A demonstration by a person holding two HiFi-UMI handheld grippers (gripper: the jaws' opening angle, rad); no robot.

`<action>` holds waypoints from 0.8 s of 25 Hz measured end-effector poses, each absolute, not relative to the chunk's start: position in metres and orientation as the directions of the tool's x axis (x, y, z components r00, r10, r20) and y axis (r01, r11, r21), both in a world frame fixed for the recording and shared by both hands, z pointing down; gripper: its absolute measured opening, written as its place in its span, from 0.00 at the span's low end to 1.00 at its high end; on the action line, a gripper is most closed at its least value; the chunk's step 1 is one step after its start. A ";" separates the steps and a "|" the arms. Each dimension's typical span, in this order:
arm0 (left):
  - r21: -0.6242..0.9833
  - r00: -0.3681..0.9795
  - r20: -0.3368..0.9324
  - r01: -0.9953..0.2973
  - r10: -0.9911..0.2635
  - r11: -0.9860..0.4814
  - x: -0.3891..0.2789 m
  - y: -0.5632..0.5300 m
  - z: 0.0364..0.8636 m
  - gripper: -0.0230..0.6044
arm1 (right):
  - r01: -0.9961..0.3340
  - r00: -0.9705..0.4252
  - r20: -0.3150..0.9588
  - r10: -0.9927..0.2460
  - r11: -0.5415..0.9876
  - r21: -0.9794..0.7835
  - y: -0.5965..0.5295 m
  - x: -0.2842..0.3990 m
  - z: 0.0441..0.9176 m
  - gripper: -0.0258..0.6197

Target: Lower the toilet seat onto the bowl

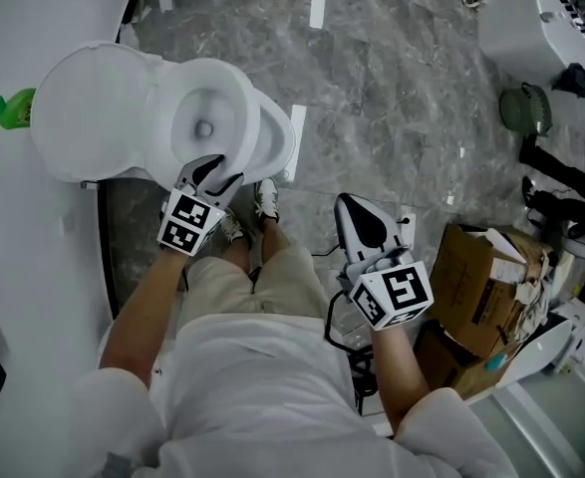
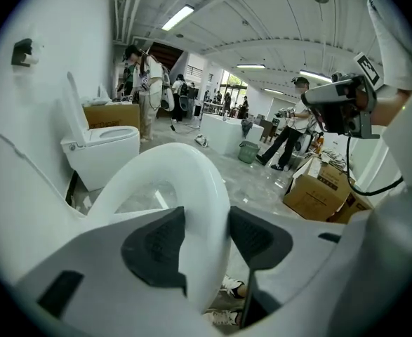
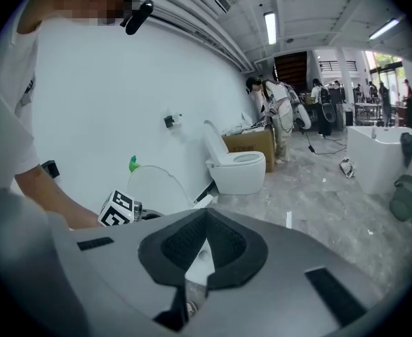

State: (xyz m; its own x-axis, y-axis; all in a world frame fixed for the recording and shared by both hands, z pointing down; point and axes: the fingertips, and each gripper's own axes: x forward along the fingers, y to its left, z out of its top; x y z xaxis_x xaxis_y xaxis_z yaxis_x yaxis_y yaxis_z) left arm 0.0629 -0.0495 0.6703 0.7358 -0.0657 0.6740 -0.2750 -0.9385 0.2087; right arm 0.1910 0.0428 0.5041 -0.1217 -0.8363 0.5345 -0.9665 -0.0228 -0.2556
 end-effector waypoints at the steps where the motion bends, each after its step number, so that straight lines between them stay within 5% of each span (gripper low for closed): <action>1: 0.211 0.734 0.677 -0.265 -0.055 -0.941 0.067 -0.046 0.674 0.35 | -0.965 -0.121 0.539 -0.834 -0.028 -0.261 0.045 0.193 0.509 0.04; 20: 0.211 0.702 0.709 -0.120 0.068 -0.970 0.114 0.000 0.750 0.35 | -0.934 -0.134 0.594 -0.794 -0.099 -0.343 0.059 0.213 0.611 0.04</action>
